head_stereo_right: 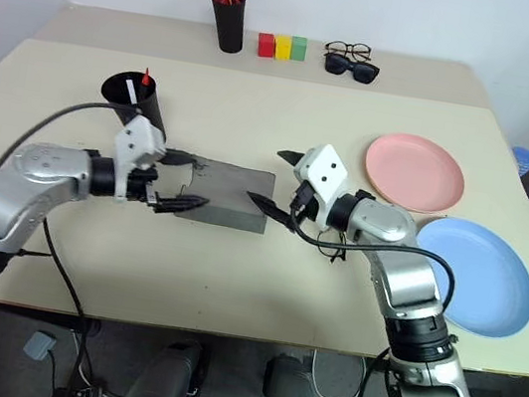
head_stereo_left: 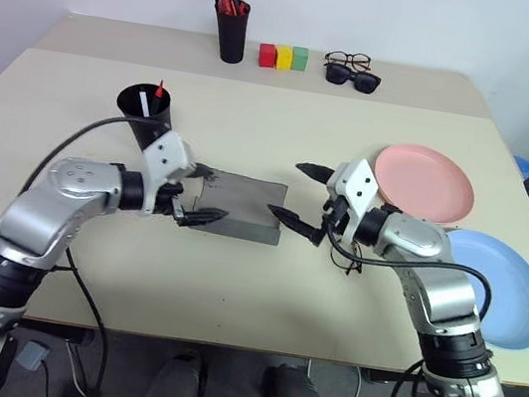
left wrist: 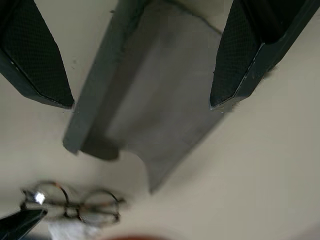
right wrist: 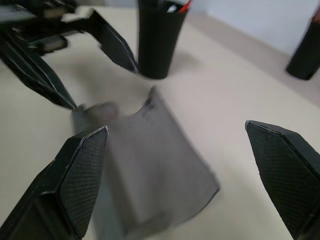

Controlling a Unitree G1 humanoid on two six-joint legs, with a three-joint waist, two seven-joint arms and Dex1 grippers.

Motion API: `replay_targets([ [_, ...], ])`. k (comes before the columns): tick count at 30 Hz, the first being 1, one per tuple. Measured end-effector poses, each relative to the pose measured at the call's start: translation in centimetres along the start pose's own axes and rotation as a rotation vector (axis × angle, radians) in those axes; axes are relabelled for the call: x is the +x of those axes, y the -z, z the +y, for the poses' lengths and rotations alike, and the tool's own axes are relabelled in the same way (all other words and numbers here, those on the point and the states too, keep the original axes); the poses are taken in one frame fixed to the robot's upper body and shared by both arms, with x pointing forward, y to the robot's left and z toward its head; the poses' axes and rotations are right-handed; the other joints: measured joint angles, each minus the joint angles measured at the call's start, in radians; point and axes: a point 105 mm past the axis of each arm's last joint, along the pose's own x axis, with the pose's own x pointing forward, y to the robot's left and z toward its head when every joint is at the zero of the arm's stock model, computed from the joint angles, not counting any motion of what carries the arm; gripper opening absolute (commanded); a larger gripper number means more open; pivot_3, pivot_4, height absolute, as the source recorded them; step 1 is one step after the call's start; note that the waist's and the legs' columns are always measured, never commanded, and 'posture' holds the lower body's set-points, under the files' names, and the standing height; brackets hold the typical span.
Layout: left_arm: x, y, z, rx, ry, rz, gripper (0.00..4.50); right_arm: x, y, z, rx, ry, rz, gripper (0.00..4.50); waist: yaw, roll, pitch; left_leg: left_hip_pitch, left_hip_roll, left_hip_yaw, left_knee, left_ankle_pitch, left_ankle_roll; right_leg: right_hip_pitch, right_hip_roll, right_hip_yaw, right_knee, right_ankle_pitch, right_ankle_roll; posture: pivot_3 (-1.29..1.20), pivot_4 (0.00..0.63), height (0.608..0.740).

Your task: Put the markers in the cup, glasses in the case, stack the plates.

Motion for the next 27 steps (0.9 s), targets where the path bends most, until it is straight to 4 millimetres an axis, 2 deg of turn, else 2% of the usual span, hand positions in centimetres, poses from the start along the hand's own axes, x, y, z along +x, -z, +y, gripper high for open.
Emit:
replay_targets([
  [6, 2.4, 3.3, -1.0, 0.026, 0.135, 0.179, 4.42, -0.7, 0.7, 0.9, 0.015, -0.001, 0.022, 4.5, -0.003, 0.0, 0.0, 0.0, 0.0, 0.001, 0.0, 0.0, 0.0, 0.0, 0.001, 0.0, 0.0, 0.0, 0.0, 0.0, 0.15, 0.74],
  [7, 2.8, 3.5, -1.2, 0.02, 0.161, 0.188, 4.19, -0.8, 0.7, 1.0, 0.017, 0.004, 0.023, 4.5, -0.001, 0.0, 0.0, 0.0, 0.0, 0.001, 0.001, 0.0, 0.0, -0.001, 0.001, 0.0, 0.0, 0.0, 0.0, 0.0, 0.15, 0.74],
  [10, 3.4, 3.4, -1.3, 0.011, 0.212, 0.186, 3.17, -0.9, 0.7, 1.1, 0.017, 0.014, 0.021, 4.5, 0.0, 0.0, 0.0, -0.001, 0.0, 0.001, 0.001, 0.0, 0.0, 0.0, 0.0, 0.0, 0.0, 0.0, 0.0, 0.0, 0.15, 0.74],
  [14, 3.4, 3.4, -1.3, 0.016, 0.252, 0.198, 1.06, -1.2, 0.9, 1.6, 0.024, 0.028, 0.027, 4.5, 0.0, 0.0, 0.0, -0.001, 0.0, 0.0, 0.001, 0.0, 0.0, 0.0, 0.0, 0.0, 0.0, 0.0, 0.0, 0.0, 0.15, 0.74],
  [16, 3.5, 3.4, -1.6, 0.008, 0.276, 0.194, 0.17, -1.4, 1.1, 1.7, 0.028, 0.031, 0.04, 4.5, 0.0, 0.0, 0.0, -0.001, 0.0, 0.0, 0.002, 0.0, 0.0, 0.0, 0.0, 0.0, 0.0, 0.0, 0.0, 0.0, 0.15, 0.74],
  [17, 3.4, 3.3, -1.6, 0.009, 0.284, 0.19, 0.04, -1.6, 1.3, 1.8, 0.027, 0.032, 0.049, 4.5, 0.0, 0.0, 0.0, -0.001, 0.0, 0.0, 0.002, 0.0, 0.0, 0.0, 0.0, 0.0, 0.0, 0.0, 0.0, 0.0, 0.15, 0.74],
  [23, 3.3, 3.3, -1.9, 0.014, 0.311, 0.198, 0.04, -2.9, 1.3, 0.8, 0.009, 0.081, 0.078, 4.5, 0.001, 0.0, 0.0, -0.001, 0.0, -0.001, 0.002, 0.0, 0.001, 0.0, 0.0, 0.0, 0.0, 0.0, 0.0, 0.0, 0.15, 0.74],
  [27, 3.0, 3.3, -3.2, 0.025, 0.371, 0.194, 0.04, -4.0, 1.6, 0.0, 0.002, 0.115, 0.11, 4.5, 0.0, 0.0, 0.0, -0.001, 0.0, -0.001, 0.002, 0.0, 0.001, 0.0, 0.0, 0.0, 0.0, 0.0, 0.0, 0.0, 0.15, 0.74],
])
